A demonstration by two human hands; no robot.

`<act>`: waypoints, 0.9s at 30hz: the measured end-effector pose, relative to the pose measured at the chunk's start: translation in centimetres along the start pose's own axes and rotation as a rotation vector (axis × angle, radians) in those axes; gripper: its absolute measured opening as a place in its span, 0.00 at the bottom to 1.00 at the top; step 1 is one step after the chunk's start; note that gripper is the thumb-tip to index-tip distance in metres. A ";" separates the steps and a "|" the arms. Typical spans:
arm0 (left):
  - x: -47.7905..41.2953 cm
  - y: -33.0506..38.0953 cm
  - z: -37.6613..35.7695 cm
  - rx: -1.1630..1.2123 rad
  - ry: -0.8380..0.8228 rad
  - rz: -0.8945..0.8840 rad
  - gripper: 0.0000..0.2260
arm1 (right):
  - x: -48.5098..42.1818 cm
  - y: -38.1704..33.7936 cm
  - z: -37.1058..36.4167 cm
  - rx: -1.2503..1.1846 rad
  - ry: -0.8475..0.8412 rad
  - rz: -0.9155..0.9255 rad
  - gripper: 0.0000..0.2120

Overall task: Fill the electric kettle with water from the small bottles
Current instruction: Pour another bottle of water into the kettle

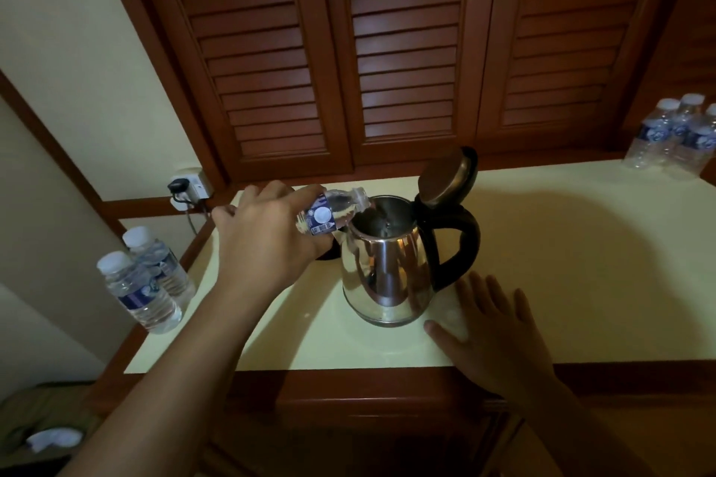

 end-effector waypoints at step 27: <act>-2.1 3.9 0.2 -0.268 0.068 -0.223 0.31 | 0.1 0.1 0.1 -0.005 0.003 -0.007 0.48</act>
Point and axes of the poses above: each hand's wrist, its own x-axis away from the middle knuckle, its own z-axis out of the back of the hand, y = z × x, the point moved 9 cm from there along -x, towards the middle knuckle, and after that the axes turned 2 degrees about -x, right-handed, at the moved point
